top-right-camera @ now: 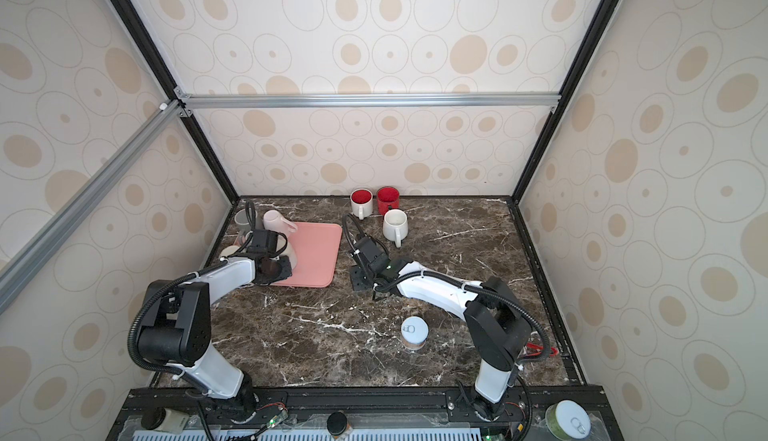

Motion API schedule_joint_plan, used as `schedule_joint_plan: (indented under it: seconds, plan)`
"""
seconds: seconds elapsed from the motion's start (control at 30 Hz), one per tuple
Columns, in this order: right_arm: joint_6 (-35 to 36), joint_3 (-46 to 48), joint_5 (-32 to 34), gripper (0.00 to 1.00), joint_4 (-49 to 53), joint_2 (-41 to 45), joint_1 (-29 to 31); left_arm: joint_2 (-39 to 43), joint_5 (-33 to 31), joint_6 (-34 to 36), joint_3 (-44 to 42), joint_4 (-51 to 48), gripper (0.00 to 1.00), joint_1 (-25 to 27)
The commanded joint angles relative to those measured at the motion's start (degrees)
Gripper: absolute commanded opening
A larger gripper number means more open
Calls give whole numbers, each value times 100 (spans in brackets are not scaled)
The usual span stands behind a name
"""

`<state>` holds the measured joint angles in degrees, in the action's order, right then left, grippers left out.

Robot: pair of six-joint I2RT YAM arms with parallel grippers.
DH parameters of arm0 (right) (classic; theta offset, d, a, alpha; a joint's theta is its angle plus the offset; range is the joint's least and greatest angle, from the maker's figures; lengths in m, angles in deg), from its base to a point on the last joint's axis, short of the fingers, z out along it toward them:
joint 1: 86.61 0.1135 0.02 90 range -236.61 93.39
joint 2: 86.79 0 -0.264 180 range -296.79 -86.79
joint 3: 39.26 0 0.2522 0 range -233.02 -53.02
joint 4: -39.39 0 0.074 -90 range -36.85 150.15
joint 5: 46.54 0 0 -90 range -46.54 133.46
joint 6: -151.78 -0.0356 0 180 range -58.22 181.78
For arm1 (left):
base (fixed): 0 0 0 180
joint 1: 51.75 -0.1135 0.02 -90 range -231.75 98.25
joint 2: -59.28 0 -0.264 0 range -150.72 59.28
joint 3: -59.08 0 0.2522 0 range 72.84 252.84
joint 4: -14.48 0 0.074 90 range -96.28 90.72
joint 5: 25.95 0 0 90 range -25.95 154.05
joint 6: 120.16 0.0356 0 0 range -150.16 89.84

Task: Turn the mug right side up
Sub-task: 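Lift the speckled mug with the left gripper while the right gripper approaches its opening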

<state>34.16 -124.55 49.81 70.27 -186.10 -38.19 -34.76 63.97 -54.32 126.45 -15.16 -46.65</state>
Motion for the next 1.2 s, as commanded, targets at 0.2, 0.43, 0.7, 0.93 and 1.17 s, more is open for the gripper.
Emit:
schedule_joint_plan:
  seconds: [0.2,0.43,0.7,0.93,1.17]
  plan:
    - [-41,7,141,48,-40,243,43,939,798,210,-248,704,0,105]
    - [-116,222,-58,47,-318,510,38,2004,1647,35,-874,1665,0,107]
    - [-137,201,-286,46,-761,806,37,3092,2593,-26,-1270,2713,0,39]
    - [-376,332,-1100,46,-1597,1189,-106,3502,4021,-883,-1762,4862,0,8]
    - [-1582,979,-2896,47,-3783,1263,-765,3047,5051,-2480,-2023,7653,0,2]
